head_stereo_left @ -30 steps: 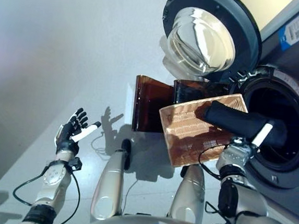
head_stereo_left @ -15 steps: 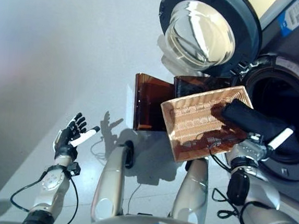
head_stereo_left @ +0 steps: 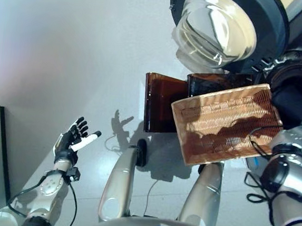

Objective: Pick up the clothes and place them into the washing machine

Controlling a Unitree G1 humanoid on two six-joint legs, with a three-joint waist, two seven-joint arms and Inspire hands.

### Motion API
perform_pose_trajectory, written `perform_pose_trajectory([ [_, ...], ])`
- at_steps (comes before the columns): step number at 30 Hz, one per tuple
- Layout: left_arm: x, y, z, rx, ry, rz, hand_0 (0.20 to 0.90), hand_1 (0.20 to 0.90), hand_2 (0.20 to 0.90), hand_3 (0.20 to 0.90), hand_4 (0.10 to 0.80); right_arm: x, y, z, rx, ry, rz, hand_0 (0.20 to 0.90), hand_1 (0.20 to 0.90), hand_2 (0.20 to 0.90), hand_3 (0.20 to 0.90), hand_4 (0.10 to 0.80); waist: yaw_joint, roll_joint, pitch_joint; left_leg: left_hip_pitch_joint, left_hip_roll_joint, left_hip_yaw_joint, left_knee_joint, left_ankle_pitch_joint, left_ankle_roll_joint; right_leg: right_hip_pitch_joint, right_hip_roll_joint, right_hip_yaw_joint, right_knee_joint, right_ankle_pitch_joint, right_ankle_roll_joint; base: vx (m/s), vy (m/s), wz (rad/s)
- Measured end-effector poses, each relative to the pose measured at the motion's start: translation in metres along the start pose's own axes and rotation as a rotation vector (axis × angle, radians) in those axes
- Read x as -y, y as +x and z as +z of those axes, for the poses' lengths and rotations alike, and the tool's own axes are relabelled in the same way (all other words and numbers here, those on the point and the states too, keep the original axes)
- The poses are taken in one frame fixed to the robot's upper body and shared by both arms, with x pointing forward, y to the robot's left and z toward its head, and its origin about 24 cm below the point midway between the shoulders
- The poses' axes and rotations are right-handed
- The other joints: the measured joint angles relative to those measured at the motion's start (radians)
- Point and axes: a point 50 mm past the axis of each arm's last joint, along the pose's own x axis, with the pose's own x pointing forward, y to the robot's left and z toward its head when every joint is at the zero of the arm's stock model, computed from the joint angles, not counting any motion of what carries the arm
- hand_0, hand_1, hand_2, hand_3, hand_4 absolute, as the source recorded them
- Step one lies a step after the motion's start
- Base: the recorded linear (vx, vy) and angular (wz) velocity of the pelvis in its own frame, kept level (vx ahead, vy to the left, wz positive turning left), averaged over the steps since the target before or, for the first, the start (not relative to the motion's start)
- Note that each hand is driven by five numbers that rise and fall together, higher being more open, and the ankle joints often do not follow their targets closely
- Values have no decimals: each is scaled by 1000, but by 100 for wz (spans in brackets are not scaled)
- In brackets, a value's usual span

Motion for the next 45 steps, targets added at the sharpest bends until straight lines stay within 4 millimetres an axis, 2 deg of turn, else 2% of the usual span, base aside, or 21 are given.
perform_pose_trajectory([
  [6, 5, 0, 3, 13, -3, -23, 900, 900, 900, 900, 800, -15, 4, 17, 59, 36, -35, 200, 200, 200, 200, 300, 5, 3, -2, 1, -3, 0, -2, 1, 1, -1, -3, 2, 6, -7, 0, 6, 1, 2],
  [15, 5, 0, 3, 12, -4, -21, 900, 900, 900, 900, 800, -5, 6, 22, 87, 61, -143, 200, 200, 200, 200, 300, 3, 14, -10, 1, -3, 1, -2, 1, 1, -1, -3, 3, 4, -7, 0, 0, 0, 0],
  [16, 5, 0, 3, 12, -4, -21, 900, 900, 900, 900, 800, -4, 6, 22, 87, 61, -144, 348, 348, 348, 348, 406, 4, 16, -11, 1, -4, 1, -2, 1, 1, -1, -3, 3, 4, -7, 0, 0, 0, 0],
  [17, 5, 0, 3, 12, -4, -21, 900, 900, 900, 900, 800, -4, 6, 22, 87, 61, -144, 851, 851, 851, 851, 765, 3, 19, -13, 0, -4, 1, -1, 1, 1, -1, -2, 4, 4, -7, 0, 0, 0, 0],
  [18, 5, 0, 3, 12, -4, -21, 900, 900, 900, 900, 800, -4, 6, 22, 88, 61, -144, 900, 900, 900, 900, 800, 3, 20, -14, 0, -3, 1, -1, 1, 1, -1, -2, 4, 4, -7, 0, 0, 0, 0],
  [40, 4, 0, 2, 6, -14, -9, 900, 900, 900, 900, 800, 0, 4, 19, 89, 74, -172, 900, 900, 900, 900, 800, 2, 21, -27, 0, -2, 0, 9, 1, 1, 2, 0, 6, 6, -7, 0, 0, 0, 0],
  [45, 2, 0, 2, 0, -1, -12, 900, 900, 900, 900, 800, 10, 1, 1, 46, -133, -117, 900, 900, 900, 900, 800, -5, 10, -51, 0, 1, 0, 10, 0, 0, 3, 4, 6, 2, -7, 0, 0, 0, 0],
])
